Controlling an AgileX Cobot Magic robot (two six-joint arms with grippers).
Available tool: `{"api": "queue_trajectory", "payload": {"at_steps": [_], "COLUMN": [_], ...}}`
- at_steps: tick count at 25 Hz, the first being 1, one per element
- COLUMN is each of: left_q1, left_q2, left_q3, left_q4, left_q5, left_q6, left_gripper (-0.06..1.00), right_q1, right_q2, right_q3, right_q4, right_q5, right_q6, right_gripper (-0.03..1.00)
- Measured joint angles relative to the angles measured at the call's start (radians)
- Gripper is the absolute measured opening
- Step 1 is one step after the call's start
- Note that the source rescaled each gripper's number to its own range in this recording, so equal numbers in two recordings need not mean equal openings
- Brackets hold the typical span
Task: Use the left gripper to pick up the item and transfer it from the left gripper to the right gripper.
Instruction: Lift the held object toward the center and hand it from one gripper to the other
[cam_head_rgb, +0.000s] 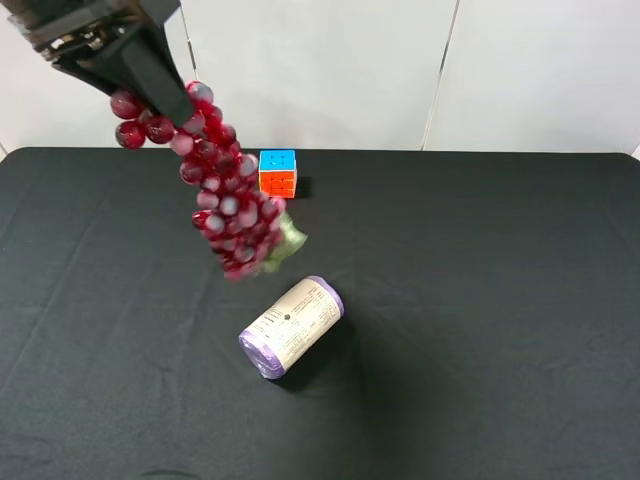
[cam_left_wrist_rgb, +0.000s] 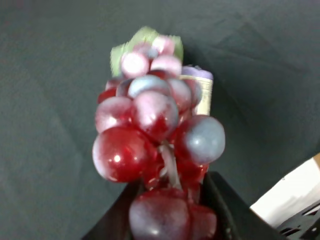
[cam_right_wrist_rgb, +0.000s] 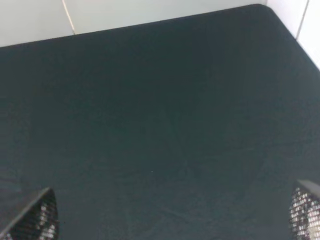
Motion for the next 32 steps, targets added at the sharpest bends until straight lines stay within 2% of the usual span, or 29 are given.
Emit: {"api": "queue_trajectory", "payload": {"at_steps": [2, 5, 8, 11, 15, 21, 25, 32], "left_q1": [-0.009, -0.009, -0.009, -0.009, -0.009, -0.009, -0.009, -0.016], "left_q2": [0.0, 0.0, 0.0, 0.0, 0.0, 0.0, 0.0, 0.026], "left_q3": [0.0, 0.0, 0.0, 0.0, 0.0, 0.0, 0.0, -0.002], "left_q4": [0.0, 0.001, 0.001, 0.001, 0.001, -0.005, -0.059, -0.14], "left_q5": [-0.001, -0.003, -0.005, -0.005, -0.006, -0.023, -0.067, -0.123], "left_q6": [0.027, 0.041, 0.074, 0.107, 0.157, 0.222, 0.318, 0.382], "left_gripper": [0.02, 0.02, 0.02, 0.02, 0.02, 0.01, 0.01, 0.01], "right_q1": [0.0, 0.0, 0.002, 0.04, 0.139, 0.319, 0.43, 0.607], "right_q2": [0.006, 0.108, 0.238, 0.345, 0.478, 0.638, 0.731, 0.866], "right_q3": [-0.005, -0.055, -0.091, -0.103, -0.104, -0.104, -0.104, -0.104], "right_q4": [0.02, 0.147, 0.259, 0.364, 0.474, 0.552, 0.605, 0.716], "right_q5": [0.0, -0.021, -0.046, -0.092, -0.168, -0.325, -0.416, -0.583], "right_q6": [0.0, -0.033, -0.136, -0.243, -0.391, -0.572, -0.658, -0.806], "right_gripper": [1.0, 1.0, 1.0, 1.0, 1.0, 1.0, 1.0, 1.0]}}
